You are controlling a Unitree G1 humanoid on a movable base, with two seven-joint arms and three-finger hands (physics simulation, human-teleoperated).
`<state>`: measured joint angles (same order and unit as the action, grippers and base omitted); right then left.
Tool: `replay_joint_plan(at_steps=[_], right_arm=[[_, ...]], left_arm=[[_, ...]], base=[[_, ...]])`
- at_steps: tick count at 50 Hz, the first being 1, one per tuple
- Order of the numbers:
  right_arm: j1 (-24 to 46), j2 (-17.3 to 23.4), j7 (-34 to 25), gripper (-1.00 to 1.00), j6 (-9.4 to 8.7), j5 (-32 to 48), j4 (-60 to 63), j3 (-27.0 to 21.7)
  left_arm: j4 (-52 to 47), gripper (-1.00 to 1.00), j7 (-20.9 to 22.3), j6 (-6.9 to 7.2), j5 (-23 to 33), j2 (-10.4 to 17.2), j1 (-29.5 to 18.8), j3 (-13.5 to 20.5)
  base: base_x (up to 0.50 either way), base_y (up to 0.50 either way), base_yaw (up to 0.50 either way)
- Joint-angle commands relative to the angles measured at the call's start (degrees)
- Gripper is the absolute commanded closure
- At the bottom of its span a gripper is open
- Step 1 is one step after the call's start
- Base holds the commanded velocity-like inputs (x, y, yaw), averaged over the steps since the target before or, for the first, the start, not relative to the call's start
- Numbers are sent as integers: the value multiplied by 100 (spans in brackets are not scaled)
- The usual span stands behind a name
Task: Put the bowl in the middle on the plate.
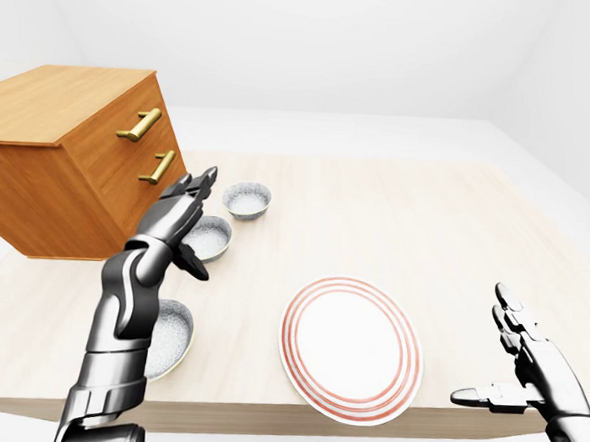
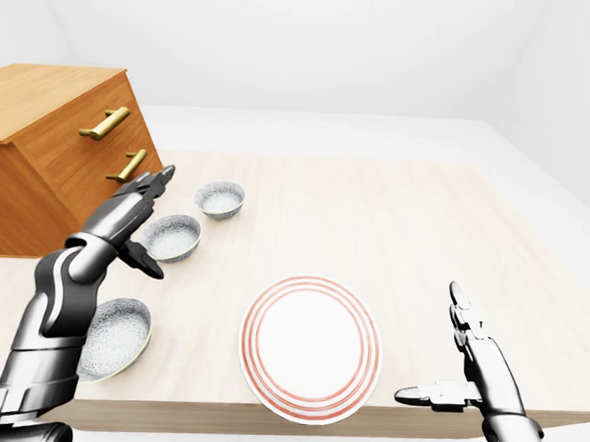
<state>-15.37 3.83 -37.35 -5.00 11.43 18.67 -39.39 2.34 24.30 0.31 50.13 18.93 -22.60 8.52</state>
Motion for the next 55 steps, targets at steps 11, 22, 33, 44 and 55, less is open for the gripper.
replay_joint_plan(at_steps=[11,22,33,44,55], right_arm=[[0,1,3,-100,0,18,-32,-1],[6,13,9,-100,0,30,-48,13],[3,20,40,-100,0,39,-121,38],[7,21,19,-100,0,43,-103,40],[7,29,16,-100,0,34,-118,42]], left_arm=[[494,-100,-179,-274,338,62,-186,-59],[814,-100,-401,-178,571,71,-452,-126],[1032,-100,-530,-208,588,84,-562,-176],[1390,-100,-721,-237,529,163,-716,-181],[1458,-100,-759,-211,581,102,-810,-245]], base=[[0,0,0],[0,0,0],[0,0,0],[0,0,0],[0,0,0]])
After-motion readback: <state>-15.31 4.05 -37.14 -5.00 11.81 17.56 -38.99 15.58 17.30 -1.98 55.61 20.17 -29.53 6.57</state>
